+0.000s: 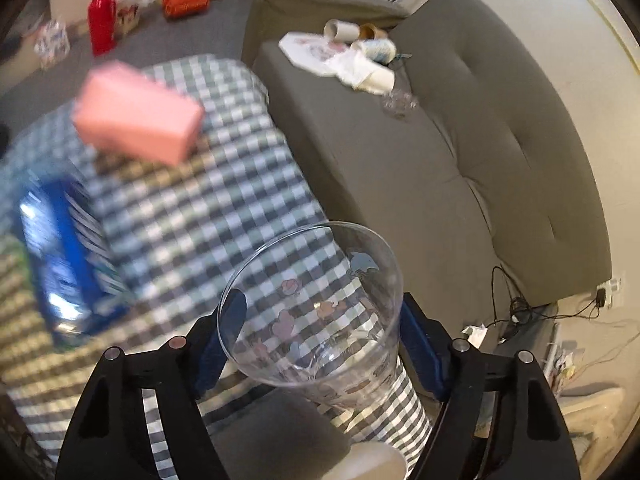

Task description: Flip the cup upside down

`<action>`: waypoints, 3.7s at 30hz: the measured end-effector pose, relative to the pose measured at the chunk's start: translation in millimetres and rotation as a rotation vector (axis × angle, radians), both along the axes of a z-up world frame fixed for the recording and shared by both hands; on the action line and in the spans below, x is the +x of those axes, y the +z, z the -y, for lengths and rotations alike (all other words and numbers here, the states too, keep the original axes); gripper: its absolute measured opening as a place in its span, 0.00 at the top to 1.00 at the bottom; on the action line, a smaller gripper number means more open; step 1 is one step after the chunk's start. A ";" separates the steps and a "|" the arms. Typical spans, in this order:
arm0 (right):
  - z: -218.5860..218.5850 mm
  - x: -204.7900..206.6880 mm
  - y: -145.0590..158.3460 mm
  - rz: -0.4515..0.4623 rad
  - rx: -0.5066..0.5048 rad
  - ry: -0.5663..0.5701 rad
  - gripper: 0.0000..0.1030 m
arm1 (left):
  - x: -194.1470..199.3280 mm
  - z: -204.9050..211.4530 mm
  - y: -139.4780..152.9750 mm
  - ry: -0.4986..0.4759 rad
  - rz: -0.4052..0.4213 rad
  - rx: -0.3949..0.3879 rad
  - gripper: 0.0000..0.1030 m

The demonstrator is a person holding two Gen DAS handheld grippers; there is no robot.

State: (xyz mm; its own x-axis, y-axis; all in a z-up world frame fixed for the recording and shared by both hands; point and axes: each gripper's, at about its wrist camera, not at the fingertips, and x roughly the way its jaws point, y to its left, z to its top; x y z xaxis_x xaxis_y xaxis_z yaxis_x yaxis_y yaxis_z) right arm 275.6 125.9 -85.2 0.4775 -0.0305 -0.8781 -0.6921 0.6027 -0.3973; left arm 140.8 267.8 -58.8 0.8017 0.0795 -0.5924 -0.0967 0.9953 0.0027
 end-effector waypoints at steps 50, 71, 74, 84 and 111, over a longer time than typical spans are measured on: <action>123.4 -180.1 -36.3 -0.194 0.662 -0.779 0.26 | -86.7 58.3 14.6 -0.085 -0.085 0.133 0.00; 208.5 -268.9 64.7 0.332 0.593 -0.825 0.13 | -110.1 170.7 -19.1 -0.270 -0.180 0.008 0.00; 214.4 -270.9 62.9 0.332 0.587 -0.817 0.13 | -105.1 177.2 -37.9 -0.265 -0.231 0.009 0.00; 216.4 -259.3 46.4 0.292 0.563 -0.789 0.13 | -96.2 198.8 -69.0 -0.334 -0.297 0.012 0.02; 211.7 -263.8 52.3 0.301 0.571 -0.774 0.13 | -97.6 185.9 -38.8 -0.413 -0.329 0.071 0.41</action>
State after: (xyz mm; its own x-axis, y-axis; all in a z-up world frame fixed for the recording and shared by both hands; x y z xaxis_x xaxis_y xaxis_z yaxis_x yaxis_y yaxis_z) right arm 11.7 -85.9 -32.8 0.7088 -0.0388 -0.7043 0.0520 0.9986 -0.0027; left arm 43.2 81.9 -97.5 0.5475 -0.1546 -0.8224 0.3207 0.9465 0.0356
